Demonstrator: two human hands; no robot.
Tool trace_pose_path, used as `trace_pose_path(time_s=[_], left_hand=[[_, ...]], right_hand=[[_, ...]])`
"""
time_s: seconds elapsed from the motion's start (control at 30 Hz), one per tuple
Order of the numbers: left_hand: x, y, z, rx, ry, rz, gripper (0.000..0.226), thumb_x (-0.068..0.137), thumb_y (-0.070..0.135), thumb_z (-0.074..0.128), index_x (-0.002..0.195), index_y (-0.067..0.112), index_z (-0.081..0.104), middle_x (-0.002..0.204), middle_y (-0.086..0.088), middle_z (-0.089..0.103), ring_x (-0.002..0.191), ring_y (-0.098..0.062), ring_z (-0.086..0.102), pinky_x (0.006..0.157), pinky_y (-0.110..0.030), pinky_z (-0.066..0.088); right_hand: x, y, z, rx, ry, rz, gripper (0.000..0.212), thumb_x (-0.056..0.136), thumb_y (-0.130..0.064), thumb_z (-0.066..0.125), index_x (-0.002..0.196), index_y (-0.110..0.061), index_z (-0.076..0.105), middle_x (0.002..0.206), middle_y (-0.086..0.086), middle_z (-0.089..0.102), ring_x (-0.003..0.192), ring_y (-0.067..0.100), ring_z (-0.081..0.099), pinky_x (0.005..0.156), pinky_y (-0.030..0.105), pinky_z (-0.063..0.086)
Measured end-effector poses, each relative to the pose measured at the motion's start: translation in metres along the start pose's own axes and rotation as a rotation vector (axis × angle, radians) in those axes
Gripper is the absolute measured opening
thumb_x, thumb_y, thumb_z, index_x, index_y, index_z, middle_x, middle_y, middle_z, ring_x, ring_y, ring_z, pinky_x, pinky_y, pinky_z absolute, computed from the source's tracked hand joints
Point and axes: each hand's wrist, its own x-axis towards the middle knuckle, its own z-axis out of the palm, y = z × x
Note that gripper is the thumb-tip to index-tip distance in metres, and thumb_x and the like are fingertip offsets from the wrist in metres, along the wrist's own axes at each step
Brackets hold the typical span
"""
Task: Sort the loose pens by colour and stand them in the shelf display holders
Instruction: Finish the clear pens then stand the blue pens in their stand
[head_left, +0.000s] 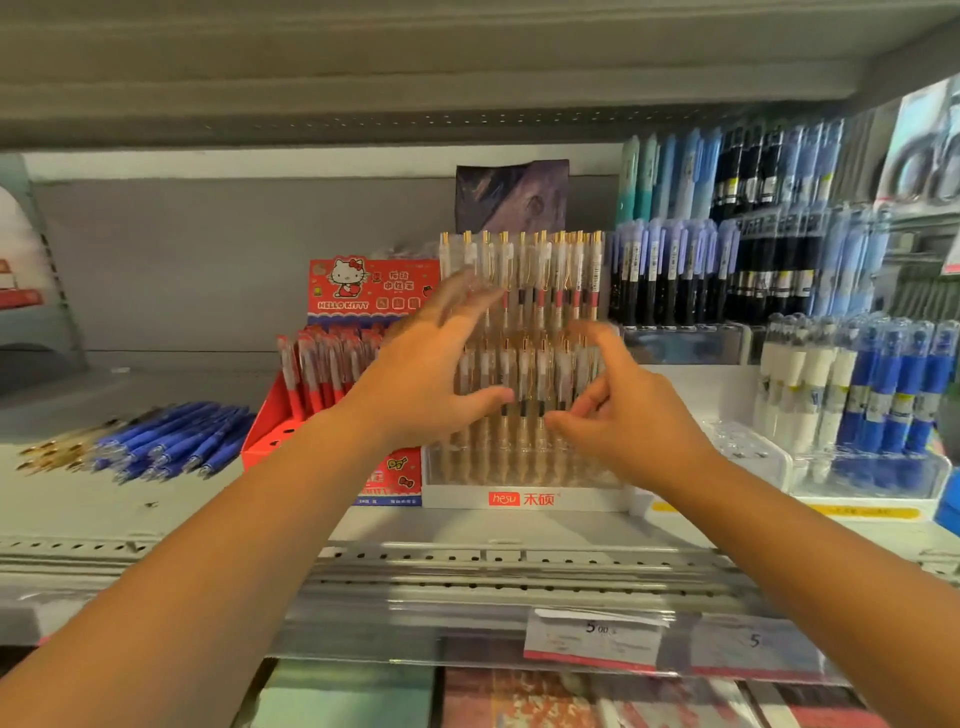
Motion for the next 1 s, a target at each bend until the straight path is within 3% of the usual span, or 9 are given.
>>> trace_pose_path(time_s=[0.13, 0.23, 0.33, 0.43, 0.53, 0.67, 0.77, 0.9, 1.0], left_hand=[[-0.024, -0.009, -0.032, -0.122, 0.100, -0.092, 0.064, 0.087, 0.047, 0.068, 0.142, 0.039, 0.038, 0.151, 0.012, 0.034, 0.136, -0.004, 0.033, 0.111, -0.031, 0.030], [-0.050, -0.019, -0.054, -0.207, 0.132, -0.152, 0.049, 0.088, 0.030, 0.071, 0.132, 0.033, 0.051, 0.130, 0.015, 0.050, 0.123, -0.002, 0.047, 0.104, -0.026, 0.038], [-0.081, -0.038, -0.074, -0.235, 0.106, -0.251, 0.045, 0.088, 0.022, 0.072, 0.128, 0.031, 0.055, 0.128, 0.015, 0.054, 0.120, -0.001, 0.051, 0.102, -0.027, 0.042], [-0.113, -0.063, -0.094, -0.248, 0.055, -0.342, 0.048, 0.088, 0.023, 0.073, 0.132, 0.030, 0.054, 0.134, 0.011, 0.054, 0.124, -0.003, 0.051, 0.101, -0.029, 0.046], [-0.143, -0.096, -0.119, -0.267, 0.022, -0.451, 0.047, 0.088, 0.023, 0.073, 0.131, 0.032, 0.055, 0.133, 0.009, 0.054, 0.113, 0.007, 0.055, 0.081, -0.008, 0.047], [-0.176, -0.153, -0.160, -0.229, -0.027, -0.528, 0.046, 0.089, 0.022, 0.072, 0.133, 0.024, 0.056, 0.136, 0.006, 0.055, 0.123, -0.007, 0.052, 0.097, -0.021, 0.041], [-0.197, -0.199, -0.188, -0.214, -0.089, -0.556, 0.045, 0.090, 0.027, 0.071, 0.133, 0.023, 0.055, 0.136, 0.006, 0.055, 0.119, -0.006, 0.049, 0.089, -0.011, 0.038], [-0.215, -0.254, -0.211, -0.197, -0.136, -0.601, 0.044, 0.090, 0.033, 0.070, 0.131, 0.026, 0.055, 0.133, 0.007, 0.056, 0.120, -0.011, 0.052, 0.094, -0.025, 0.039], [-0.222, -0.287, -0.218, -0.208, -0.176, -0.628, 0.044, 0.090, 0.038, 0.068, 0.131, 0.027, 0.054, 0.131, 0.007, 0.057, 0.115, -0.012, 0.054, 0.092, -0.027, 0.041]], right_hand=[[-0.001, -0.014, -0.007, 0.182, 0.161, -0.069, 0.059, 0.083, -0.042, 0.071, 0.132, -0.042, 0.038, 0.075, -0.008, 0.063, 0.067, 0.003, 0.060, 0.057, 0.021, 0.049], [-0.003, -0.044, 0.002, 0.351, 0.007, -0.103, 0.046, 0.084, -0.037, 0.072, 0.124, -0.042, 0.048, 0.086, -0.009, 0.066, 0.079, 0.002, 0.061, 0.064, 0.013, 0.051], [-0.004, -0.080, 0.028, 0.371, -0.222, -0.126, 0.050, 0.085, -0.036, 0.072, 0.130, -0.038, 0.050, 0.100, -0.008, 0.064, 0.091, 0.006, 0.062, 0.080, 0.026, 0.053], [0.001, -0.116, 0.059, 0.359, -0.353, -0.124, 0.055, 0.086, -0.039, 0.071, 0.135, -0.036, 0.047, 0.110, -0.009, 0.058, 0.101, 0.009, 0.058, 0.084, 0.027, 0.052], [0.009, -0.155, 0.095, 0.331, -0.378, -0.125, 0.055, 0.085, -0.040, 0.072, 0.134, -0.034, 0.049, 0.107, -0.012, 0.057, 0.098, 0.006, 0.058, 0.088, 0.029, 0.051], [0.017, -0.207, 0.151, 0.353, -0.410, -0.127, 0.054, 0.084, -0.034, 0.075, 0.133, -0.029, 0.052, 0.112, -0.006, 0.061, 0.099, 0.009, 0.062, 0.092, 0.036, 0.054], [0.028, -0.245, 0.190, 0.261, -0.446, -0.129, 0.057, 0.083, -0.038, 0.075, 0.134, -0.029, 0.051, 0.119, 0.000, 0.061, 0.102, 0.015, 0.063, 0.096, 0.039, 0.051], [0.043, -0.286, 0.237, 0.243, -0.452, -0.097, 0.053, 0.084, -0.042, 0.073, 0.131, -0.030, 0.051, 0.119, -0.003, 0.059, 0.099, 0.015, 0.063, 0.085, 0.035, 0.054], [0.057, -0.303, 0.265, 0.158, -0.490, -0.092, 0.055, 0.086, -0.046, 0.070, 0.134, -0.030, 0.048, 0.127, -0.002, 0.057, 0.107, 0.011, 0.056, 0.088, 0.030, 0.047]])
